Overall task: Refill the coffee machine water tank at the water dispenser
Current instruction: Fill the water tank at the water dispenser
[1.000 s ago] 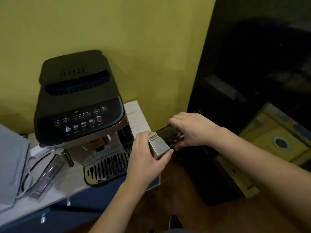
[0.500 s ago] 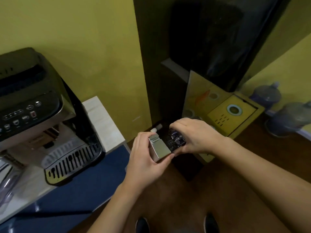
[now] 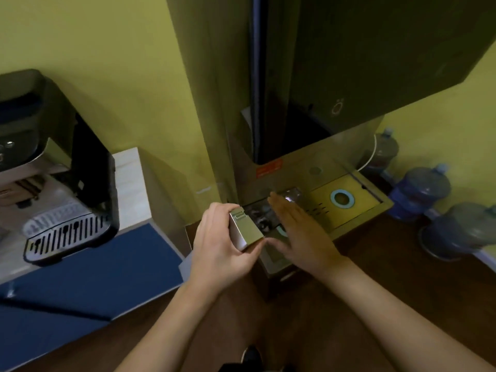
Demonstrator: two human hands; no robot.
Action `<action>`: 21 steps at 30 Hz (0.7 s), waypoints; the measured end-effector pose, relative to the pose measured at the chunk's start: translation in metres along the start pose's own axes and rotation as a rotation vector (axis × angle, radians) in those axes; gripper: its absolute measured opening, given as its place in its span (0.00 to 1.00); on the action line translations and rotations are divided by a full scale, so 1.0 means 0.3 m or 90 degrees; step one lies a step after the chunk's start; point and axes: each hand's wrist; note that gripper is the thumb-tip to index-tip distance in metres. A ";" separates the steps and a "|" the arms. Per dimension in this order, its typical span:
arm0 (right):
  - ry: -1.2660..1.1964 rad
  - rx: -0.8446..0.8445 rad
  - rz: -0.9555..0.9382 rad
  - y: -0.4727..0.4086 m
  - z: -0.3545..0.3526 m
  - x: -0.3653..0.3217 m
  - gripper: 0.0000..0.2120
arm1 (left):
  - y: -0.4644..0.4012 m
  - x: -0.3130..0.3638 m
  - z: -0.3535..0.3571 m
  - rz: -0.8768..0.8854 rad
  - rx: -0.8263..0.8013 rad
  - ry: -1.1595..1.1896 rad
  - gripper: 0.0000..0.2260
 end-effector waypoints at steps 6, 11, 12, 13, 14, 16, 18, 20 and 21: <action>-0.191 0.009 0.211 0.120 0.090 0.109 0.43 | -0.079 0.097 0.162 -0.035 -0.008 -0.105 0.26; -0.305 -0.052 0.231 0.152 0.094 0.273 0.43 | -0.115 0.197 0.335 -0.040 0.012 -0.225 0.28; -0.328 -0.073 0.222 0.155 0.091 0.313 0.43 | -0.125 0.216 0.371 -0.044 0.007 -0.247 0.28; -0.350 -0.097 0.212 0.162 0.088 0.353 0.43 | -0.133 0.240 0.406 -0.050 0.000 -0.268 0.28; -0.366 -0.116 0.203 0.173 0.083 0.394 0.42 | -0.139 0.268 0.442 -0.059 -0.010 -0.291 0.28; -0.390 -0.156 0.188 0.199 0.075 0.467 0.40 | -0.151 0.324 0.516 -0.082 -0.035 -0.334 0.28; -0.433 -0.187 0.181 0.219 0.065 0.531 0.40 | -0.169 0.369 0.584 -0.099 -0.058 -0.369 0.28; -0.483 -0.202 0.182 0.232 0.059 0.582 0.41 | -0.185 0.402 0.638 -0.122 -0.076 -0.407 0.29; -0.507 -0.213 0.184 0.236 0.059 0.600 0.42 | -0.190 0.415 0.661 -0.131 -0.078 -0.425 0.29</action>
Point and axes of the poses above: each hand's wrist, its own y-axis away from the middle knuckle, its own z-axis out of the palm, x = y × z, and after that the axes turned 14 degrees about -z, right-handed
